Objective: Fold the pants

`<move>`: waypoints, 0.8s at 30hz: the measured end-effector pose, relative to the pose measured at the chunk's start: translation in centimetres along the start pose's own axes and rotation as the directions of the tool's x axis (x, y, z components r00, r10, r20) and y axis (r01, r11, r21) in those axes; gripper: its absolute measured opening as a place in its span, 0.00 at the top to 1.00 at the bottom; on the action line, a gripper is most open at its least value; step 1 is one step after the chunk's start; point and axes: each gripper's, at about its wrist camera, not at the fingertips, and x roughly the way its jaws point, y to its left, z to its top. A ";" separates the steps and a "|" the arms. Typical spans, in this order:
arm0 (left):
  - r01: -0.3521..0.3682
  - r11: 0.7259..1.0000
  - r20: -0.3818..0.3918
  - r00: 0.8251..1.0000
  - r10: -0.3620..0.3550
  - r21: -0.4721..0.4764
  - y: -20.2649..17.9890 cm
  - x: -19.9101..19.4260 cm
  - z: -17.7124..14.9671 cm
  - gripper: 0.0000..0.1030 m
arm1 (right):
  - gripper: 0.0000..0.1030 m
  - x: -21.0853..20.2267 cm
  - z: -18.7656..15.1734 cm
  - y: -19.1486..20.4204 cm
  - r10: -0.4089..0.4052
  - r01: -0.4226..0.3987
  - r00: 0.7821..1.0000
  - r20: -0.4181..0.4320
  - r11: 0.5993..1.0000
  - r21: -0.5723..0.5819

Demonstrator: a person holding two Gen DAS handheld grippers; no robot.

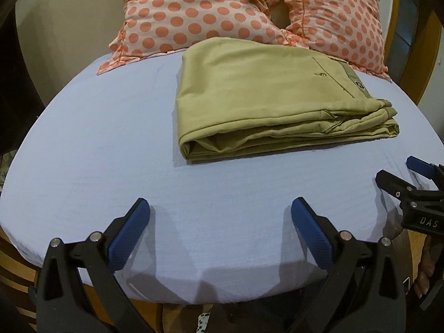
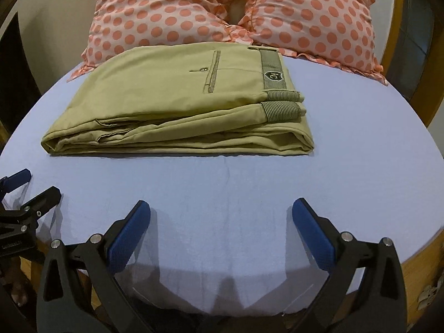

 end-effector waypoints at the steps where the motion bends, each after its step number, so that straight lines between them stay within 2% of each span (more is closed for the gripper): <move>1: -0.001 1.000 0.002 1.000 0.001 -0.003 0.0 0.0 0.0 0.02 | 0.01 0.0 0.0 0.0 0.000 0.000 1.000 -0.002 1.000 0.001; 24: -0.003 1.000 0.014 1.000 0.003 -0.008 0.0 -0.1 -0.1 0.02 | 0.01 0.0 0.1 0.1 0.000 0.000 1.000 -0.002 1.000 0.001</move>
